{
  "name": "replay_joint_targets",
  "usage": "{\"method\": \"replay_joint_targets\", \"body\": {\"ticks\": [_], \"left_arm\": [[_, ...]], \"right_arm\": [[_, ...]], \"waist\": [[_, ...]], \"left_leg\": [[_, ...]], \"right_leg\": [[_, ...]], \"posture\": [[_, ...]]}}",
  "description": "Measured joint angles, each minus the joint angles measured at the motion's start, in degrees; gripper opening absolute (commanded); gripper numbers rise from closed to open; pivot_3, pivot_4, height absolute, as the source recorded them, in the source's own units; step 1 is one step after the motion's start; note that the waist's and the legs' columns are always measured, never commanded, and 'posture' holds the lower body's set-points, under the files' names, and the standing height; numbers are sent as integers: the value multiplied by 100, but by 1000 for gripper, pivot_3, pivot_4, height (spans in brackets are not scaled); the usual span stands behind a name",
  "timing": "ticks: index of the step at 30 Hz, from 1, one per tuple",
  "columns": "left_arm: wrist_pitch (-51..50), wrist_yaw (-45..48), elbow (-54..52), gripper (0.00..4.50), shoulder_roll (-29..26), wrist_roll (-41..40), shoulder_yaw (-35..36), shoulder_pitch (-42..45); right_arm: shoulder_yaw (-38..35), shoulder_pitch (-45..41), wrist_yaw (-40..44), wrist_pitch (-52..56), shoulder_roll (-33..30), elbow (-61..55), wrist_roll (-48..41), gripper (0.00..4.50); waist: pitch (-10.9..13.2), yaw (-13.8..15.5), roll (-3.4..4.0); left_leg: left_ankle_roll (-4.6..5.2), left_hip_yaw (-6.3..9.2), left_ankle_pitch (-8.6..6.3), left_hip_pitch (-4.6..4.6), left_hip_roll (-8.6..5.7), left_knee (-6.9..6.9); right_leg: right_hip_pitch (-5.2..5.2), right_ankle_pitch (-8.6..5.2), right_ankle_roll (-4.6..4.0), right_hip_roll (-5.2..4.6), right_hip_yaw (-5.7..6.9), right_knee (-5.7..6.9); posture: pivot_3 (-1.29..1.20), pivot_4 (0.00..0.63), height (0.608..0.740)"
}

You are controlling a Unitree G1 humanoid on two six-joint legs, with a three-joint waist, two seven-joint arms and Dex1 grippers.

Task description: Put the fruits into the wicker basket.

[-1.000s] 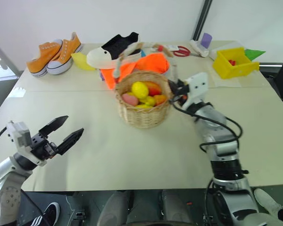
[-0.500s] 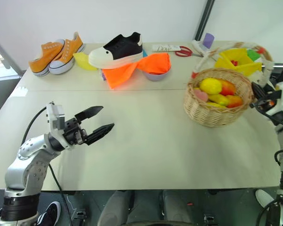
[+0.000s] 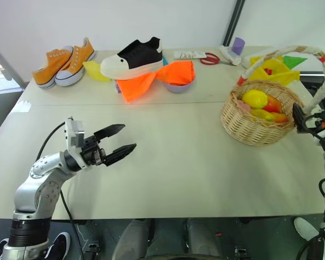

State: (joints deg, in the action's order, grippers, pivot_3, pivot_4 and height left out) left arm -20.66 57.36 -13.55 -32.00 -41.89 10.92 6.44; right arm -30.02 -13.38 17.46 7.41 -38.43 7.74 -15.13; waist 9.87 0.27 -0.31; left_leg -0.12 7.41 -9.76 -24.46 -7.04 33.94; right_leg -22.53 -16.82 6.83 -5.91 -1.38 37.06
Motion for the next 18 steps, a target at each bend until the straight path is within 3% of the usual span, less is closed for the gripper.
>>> {"method": "replay_joint_targets", "body": {"ticks": [5,11,15,18], "left_arm": [[100,-72,48,4500,69,167,-52,11],[221,-371,327,4500,79,373,91,56],[231,-752,490,4500,86,597,157,78],[319,-1139,525,4500,102,881,169,77]], "right_arm": [[-309,184,-855,372,820,-1222,-332,4448],[-137,1395,-1143,445,1858,-3221,-630,4448],[518,2197,-1071,223,2408,-4063,-484,4448],[1364,2454,-589,115,2315,-4278,-328,4448]], "waist": [[1,25,3],[2,43,6],[1,-10,7],[1,-80,9]], "left_leg": [[0,1,0,-2,-1,-3],[-2,9,-2,-4,-2,-10],[-14,8,-8,1,-1,-8],[-15,8,-9,3,-1,-6]], "right_leg": [[-3,0,1,0,-2,0],[-16,-1,3,1,0,0],[-24,-2,2,3,-4,2],[-23,-2,2,3,-4,1]], "posture": [[0,150,740],[0,150,740],[0,150,740],[0,150,740]]}}
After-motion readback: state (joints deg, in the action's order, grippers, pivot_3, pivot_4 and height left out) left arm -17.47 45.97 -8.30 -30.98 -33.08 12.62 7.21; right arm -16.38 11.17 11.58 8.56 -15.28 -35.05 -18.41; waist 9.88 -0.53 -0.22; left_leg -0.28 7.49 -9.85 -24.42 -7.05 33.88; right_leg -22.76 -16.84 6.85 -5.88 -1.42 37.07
